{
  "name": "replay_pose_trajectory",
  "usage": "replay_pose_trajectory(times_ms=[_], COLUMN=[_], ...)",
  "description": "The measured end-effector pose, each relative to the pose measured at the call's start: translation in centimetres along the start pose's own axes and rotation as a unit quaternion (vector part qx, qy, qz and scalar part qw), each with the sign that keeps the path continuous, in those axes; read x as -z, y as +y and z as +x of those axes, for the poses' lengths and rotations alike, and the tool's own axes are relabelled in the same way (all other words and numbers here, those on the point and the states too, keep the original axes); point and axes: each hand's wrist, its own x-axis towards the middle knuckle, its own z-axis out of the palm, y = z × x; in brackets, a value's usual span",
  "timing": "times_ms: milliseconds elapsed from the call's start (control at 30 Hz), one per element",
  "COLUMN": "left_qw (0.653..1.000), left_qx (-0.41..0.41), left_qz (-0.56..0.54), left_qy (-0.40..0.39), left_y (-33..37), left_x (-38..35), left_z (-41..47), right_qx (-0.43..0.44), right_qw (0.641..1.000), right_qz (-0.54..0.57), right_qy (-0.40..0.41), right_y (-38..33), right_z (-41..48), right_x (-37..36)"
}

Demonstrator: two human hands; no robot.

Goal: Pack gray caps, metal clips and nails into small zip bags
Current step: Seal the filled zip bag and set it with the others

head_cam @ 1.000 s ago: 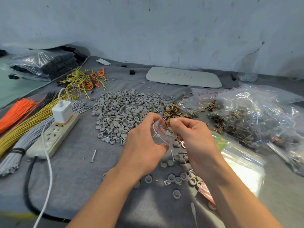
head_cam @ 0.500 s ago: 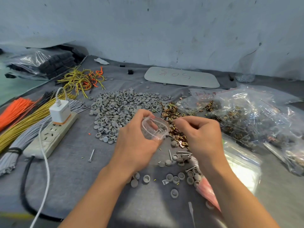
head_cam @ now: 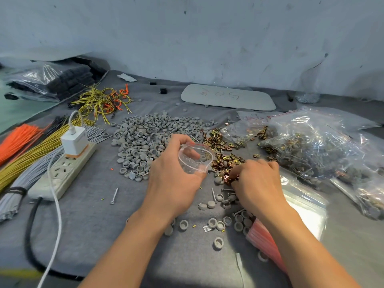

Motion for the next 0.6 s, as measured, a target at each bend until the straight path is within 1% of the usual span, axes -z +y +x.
replay_pose_trajectory(times_ms=[67,133,167,233,267,333,500,600], left_qw=[1.000,1.000,1.000,1.000,1.000,1.000,1.000,1.000], left_qx=[0.001,0.004,0.006,0.009,0.010,0.012,0.015,0.012], left_qz=[-0.002,-0.002,-0.004,-0.002,0.000,0.001,-0.003,-0.002], left_qy=[-0.004,-0.007,-0.009,-0.010,-0.010,-0.011,-0.016,-0.017], left_y=[-0.04,-0.10,-0.15,-0.22,-0.26,-0.33,-0.42,-0.39], left_x=[0.03,0.11,0.13,0.16,0.18,0.18,0.16,0.18], left_z=[0.04,0.06,0.07,0.13,0.16,0.22,0.25,0.19], right_qx=[-0.006,-0.009,-0.014,-0.027,-0.031,-0.032,-0.052,-0.068], right_qw=[1.000,0.998,0.994,0.974,0.964,0.956,0.939,0.934], right_qz=[0.018,0.063,0.110,0.222,0.258,0.287,0.339,0.349], right_qy=[0.005,0.016,0.025,0.044,0.053,0.057,0.023,0.016], right_y=[0.01,0.14,0.25,0.35,0.34,0.34,0.39,0.48], right_z=[0.22,0.32,0.33,0.27,0.16,-0.04,-0.40,-0.39], right_x=[-0.07,-0.14,-0.10,0.23,0.43,0.69,0.80,0.79])
